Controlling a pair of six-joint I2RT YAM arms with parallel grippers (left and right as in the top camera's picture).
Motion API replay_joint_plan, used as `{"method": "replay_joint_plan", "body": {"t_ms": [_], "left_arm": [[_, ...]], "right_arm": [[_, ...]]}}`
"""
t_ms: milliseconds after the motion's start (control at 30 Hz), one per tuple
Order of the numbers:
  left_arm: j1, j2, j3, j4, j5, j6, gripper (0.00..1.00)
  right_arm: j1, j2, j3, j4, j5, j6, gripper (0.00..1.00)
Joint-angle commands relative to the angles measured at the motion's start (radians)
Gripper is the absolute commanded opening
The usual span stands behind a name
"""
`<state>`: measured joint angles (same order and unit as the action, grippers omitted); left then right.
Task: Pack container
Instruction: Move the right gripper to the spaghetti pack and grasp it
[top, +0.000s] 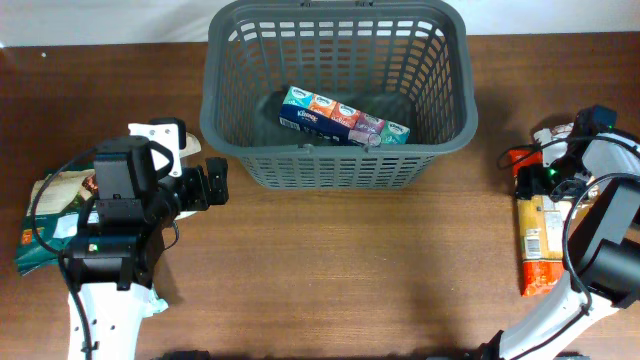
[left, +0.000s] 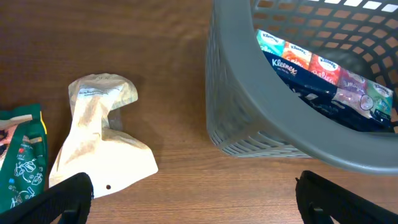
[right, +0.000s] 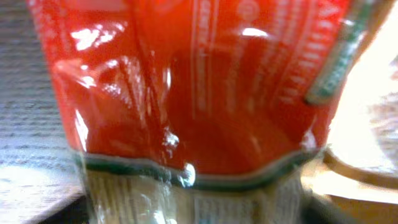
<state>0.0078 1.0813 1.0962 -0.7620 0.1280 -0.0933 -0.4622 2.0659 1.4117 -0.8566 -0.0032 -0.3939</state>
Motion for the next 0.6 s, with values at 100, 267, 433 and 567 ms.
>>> {"method": "replay_joint_plan", "body": {"t_ms": [100,267,433,567], "left_arm": [[0.002,0.004,0.012,0.002,0.014,0.02,0.99],[0.002,0.004,0.012,0.002,0.014,0.02,0.99],[0.002,0.004,0.012,0.002,0.014,0.02,0.99],[0.002,0.004,0.012,0.002,0.014,0.02,0.99]], "right_arm": [[0.004,0.069,-0.023,0.021,-0.039,0.046,0.04],[0.003,0.069,-0.022,0.032,-0.038,0.079,0.04],[0.003,0.06,-0.018,0.039,-0.039,0.145,0.04],[0.004,0.009,0.007,0.036,-0.046,0.187,0.04]]}}
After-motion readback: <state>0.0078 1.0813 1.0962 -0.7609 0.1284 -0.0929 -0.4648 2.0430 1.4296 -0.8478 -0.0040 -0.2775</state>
